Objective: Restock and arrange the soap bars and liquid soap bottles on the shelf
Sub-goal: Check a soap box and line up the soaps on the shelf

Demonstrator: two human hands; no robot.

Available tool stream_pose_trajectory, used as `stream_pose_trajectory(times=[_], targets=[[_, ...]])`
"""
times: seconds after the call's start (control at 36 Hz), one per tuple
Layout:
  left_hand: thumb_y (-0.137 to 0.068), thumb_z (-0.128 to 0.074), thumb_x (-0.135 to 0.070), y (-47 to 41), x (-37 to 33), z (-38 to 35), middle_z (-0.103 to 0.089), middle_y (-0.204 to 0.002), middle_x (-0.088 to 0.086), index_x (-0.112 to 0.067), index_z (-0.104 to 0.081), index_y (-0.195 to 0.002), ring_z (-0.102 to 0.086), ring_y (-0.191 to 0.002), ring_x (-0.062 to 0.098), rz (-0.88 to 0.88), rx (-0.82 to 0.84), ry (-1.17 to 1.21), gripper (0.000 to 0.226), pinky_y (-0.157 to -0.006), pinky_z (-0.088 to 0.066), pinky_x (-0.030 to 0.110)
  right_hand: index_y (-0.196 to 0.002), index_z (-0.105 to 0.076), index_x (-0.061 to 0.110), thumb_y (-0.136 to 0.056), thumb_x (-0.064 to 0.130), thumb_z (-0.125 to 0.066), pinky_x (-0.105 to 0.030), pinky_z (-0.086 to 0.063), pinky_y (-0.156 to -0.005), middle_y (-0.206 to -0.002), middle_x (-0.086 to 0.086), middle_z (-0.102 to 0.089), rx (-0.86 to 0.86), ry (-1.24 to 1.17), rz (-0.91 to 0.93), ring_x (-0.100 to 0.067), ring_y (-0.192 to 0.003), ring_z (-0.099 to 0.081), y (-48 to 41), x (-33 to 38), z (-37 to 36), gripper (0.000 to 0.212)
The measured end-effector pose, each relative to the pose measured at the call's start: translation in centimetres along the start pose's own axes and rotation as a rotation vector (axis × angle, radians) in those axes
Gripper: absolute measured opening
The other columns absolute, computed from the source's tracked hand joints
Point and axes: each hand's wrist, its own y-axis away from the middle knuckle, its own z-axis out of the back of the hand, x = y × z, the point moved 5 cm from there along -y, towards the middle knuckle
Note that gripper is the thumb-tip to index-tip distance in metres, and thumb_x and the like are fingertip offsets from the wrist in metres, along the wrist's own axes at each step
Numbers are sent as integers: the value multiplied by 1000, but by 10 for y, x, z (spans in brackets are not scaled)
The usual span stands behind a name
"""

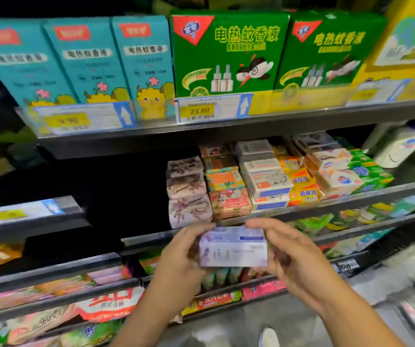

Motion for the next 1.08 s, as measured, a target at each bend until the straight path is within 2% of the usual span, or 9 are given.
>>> stream_pose_trajectory(times=[0.17,0.33,0.44,0.56,0.64,0.72,0.83,0.97,1.08], targets=[[-72,-83,-47,8,7,15,-65,-114,-10,-40,-67,-112,-64,-111,13,119,-24,290,43,-88,-53,29,-138,-57,20,-73,2,-81,-41,-56,-86,-136,-20,-56,159,47,2,-36,-104,-65,16,-12,-10,71],[-78,-81,-32,14,7,11,-76,-105,0,-11,-64,-114,-72,-99,18,256,-34,602,44,-72,-55,20,-116,-70,20,-69,30,-87,-21,-52,-78,-100,-1,-75,-7,320,83,-11,-87,-67,5,-5,-17,51],[-77,-67,-25,14,5,5,-77,-97,6,-28,-47,-133,-74,-92,20,315,-52,682,60,-69,-57,23,-127,-61,26,-76,23,-80,-25,-55,-76,-126,8,-67,-154,296,166,-8,-86,-67,0,-5,-14,54],[-76,-76,-39,11,7,1,-76,-105,2,-45,-35,-140,-71,-101,15,283,10,680,77,-73,-54,19,-105,-75,28,-80,37,-80,-37,-56,-69,-133,13,-61,-175,286,171,-25,-93,-65,-6,-9,-6,27],[-56,-97,-35,6,8,-5,-69,-121,-7,-35,-40,-141,-68,-110,16,259,139,564,102,-79,-55,23,-113,-74,23,-64,52,-87,-38,-56,-72,-142,5,-56,-103,144,78,-34,-103,-63,-10,-10,11,59],[-70,-86,-14,-3,-1,-8,-67,-123,-15,-37,-43,-137,-67,-112,14,273,137,443,83,-88,-55,31,-132,-63,23,-67,19,-90,-49,-54,-89,-142,-13,-56,120,149,4,-47,-110,-62,-10,1,20,71],[-77,-79,-3,-21,-15,-2,-71,-111,-21,-37,-58,-119,-68,-107,5,304,43,281,59,-86,-56,28,-121,-70,26,-65,-11,-85,-32,-57,-69,-125,-18,-65,100,265,-13,-30,-83,-69,-19,25,26,69],[-67,-89,-12,-41,-38,5,-64,-98,-8,-37,-70,-100,-63,-88,-3,195,-55,71,45,-69,-46,6,-112,-70,30,-62,16,-84,-20,-50,-64,-72,12,-70,-1,387,83,-8,-64,-62,-27,60,29,54],[-62,-91,-43,-57,-56,2,-57,-102,-19,-48,-73,-93,-62,-91,4,125,-69,70,36,-76,-54,20,-104,-70,46,-65,45,-86,-14,-45,-94,-122,27,-62,6,646,274,5,-117,-56,-33,93,39,43]])
